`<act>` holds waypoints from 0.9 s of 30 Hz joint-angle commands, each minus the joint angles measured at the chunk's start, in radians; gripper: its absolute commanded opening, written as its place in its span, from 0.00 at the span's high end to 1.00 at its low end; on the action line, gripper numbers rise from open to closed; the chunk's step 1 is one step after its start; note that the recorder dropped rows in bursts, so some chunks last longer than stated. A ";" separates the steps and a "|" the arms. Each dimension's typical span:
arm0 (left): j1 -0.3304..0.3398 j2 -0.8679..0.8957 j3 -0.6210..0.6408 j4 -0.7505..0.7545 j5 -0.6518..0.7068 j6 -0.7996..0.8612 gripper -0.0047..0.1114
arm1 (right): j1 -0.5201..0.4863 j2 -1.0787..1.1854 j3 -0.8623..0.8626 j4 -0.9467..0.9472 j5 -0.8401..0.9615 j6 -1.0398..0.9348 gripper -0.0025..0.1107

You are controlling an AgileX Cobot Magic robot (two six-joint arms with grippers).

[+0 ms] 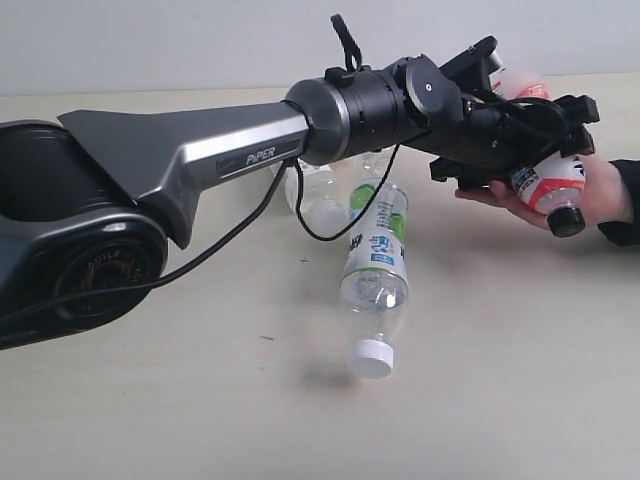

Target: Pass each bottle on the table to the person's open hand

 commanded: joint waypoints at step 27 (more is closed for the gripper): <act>0.099 -0.181 -0.006 0.053 0.369 0.168 0.40 | 0.003 -0.006 0.004 -0.004 -0.008 0.000 0.98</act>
